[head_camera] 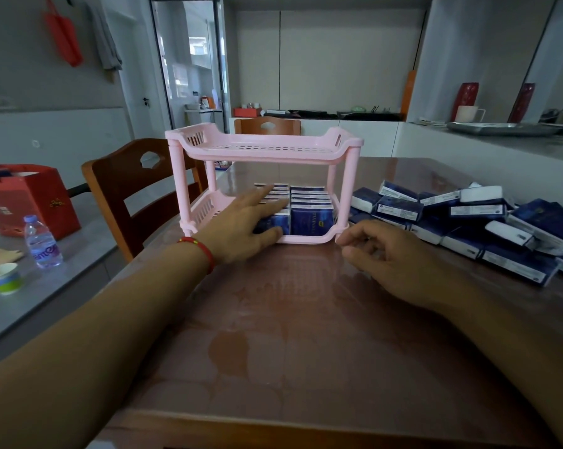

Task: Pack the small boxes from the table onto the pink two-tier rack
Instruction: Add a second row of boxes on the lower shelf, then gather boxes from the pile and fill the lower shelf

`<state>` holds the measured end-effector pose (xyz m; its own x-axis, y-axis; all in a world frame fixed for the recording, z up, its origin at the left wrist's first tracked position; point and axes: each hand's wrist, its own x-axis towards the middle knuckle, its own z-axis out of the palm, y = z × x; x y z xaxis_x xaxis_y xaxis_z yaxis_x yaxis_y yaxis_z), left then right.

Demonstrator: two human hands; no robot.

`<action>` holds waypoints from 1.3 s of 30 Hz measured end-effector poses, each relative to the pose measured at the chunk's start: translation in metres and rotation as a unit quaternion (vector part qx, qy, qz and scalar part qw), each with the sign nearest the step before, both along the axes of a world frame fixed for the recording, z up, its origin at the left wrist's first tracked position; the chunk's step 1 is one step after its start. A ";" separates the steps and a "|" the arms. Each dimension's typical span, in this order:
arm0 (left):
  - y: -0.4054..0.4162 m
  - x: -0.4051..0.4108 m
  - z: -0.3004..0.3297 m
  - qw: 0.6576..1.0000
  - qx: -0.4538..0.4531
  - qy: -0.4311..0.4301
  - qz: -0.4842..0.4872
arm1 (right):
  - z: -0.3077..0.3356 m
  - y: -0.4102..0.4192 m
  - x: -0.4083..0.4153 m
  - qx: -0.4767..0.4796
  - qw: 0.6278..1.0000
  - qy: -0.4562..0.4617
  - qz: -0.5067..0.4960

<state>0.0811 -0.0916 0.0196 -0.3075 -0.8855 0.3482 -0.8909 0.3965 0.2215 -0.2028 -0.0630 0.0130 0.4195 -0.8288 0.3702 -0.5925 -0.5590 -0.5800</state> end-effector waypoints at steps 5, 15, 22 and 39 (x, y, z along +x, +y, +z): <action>-0.003 -0.004 -0.004 1.000 0.029 0.006 0.007 | 0.000 0.001 0.001 0.002 1.000 0.012 0.001; 0.001 -0.012 -0.003 0.984 0.052 0.158 0.068 | 0.000 0.002 0.001 0.001 1.000 0.012 -0.006; 0.014 -0.017 0.005 0.977 0.077 0.193 0.048 | -0.001 0.000 0.001 -0.006 1.000 0.002 -0.003; 0.058 -0.101 -0.002 0.956 -0.156 -0.055 -0.244 | 0.015 0.063 -0.040 -0.130 0.956 0.089 -0.248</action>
